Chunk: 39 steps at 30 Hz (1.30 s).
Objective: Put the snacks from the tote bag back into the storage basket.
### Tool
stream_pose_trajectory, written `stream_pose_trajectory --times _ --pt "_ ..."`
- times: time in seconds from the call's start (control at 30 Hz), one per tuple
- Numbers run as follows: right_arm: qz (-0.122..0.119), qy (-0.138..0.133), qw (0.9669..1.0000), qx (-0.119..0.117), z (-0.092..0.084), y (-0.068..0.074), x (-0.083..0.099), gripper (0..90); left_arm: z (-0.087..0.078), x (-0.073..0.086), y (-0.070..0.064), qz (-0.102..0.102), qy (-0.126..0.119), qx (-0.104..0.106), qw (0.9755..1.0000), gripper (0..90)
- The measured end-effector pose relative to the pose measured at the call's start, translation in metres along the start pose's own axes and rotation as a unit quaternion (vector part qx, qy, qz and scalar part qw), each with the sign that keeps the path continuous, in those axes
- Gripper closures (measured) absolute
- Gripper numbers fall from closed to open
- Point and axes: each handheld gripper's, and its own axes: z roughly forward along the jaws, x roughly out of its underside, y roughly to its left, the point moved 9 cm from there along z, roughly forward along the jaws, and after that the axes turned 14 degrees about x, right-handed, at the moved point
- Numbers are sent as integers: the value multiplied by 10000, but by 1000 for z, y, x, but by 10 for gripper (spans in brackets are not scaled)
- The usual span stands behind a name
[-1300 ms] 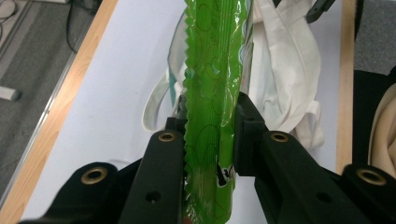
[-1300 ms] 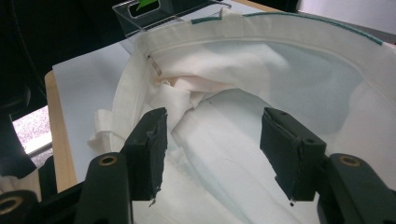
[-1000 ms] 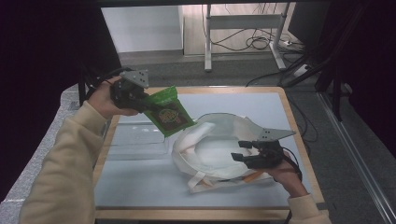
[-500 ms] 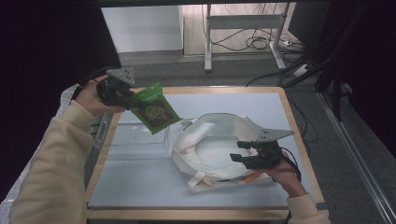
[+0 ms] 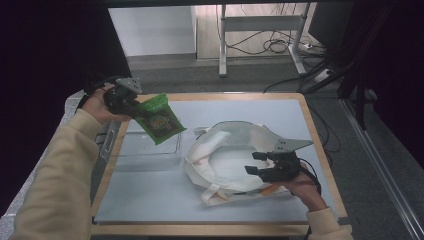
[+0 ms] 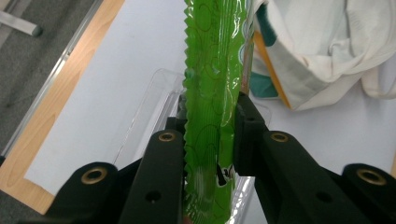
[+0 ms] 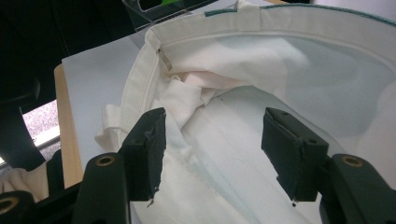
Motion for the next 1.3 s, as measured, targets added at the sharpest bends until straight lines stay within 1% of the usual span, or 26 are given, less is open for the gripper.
stream_pose_trajectory --times 0.17,0.3,0.5,0.6,0.7,0.8,0.93,1.1,1.17,1.23,1.3 --pt "0 32 10000 13 1 0 1 402 3 9 9 -99 33 -33 9999 770" --pt "24 29 10000 -22 1 0 2 401 2 13 15 -175 13 -65 9998 770" --pt "25 53 10000 -22 2 0 3 400 0 19 21 -228 56 -132 9996 769" --pt "47 49 10000 -44 3 0 3 400 1 23 24 -263 71 -113 9996 769" --pt "50 59 10000 -39 4 0 4 398 2 31 30 -304 210 -130 9992 769" --pt "50 82 10000 -4 5 -1 5 395 5 36 33 -333 280 -95 9990 768" --pt "43 87 10000 1 6 0 4 394 15 40 39 -358 450 -59 9983 768" --pt "41 112 9999 -1 7 0 5 391 34 42 44 -350 676 30 9971 767" --pt "56 121 9999 5 7 -1 6 391 42 44 48 -350 817 21 9960 767" --pt "59 126 9999 14 7 -2 6 391 49 44 51 -339 905 10 9953 767" --pt "64 140 9999 27 8 -2 7 390 58 43 53 -330 976 48 9947 765"
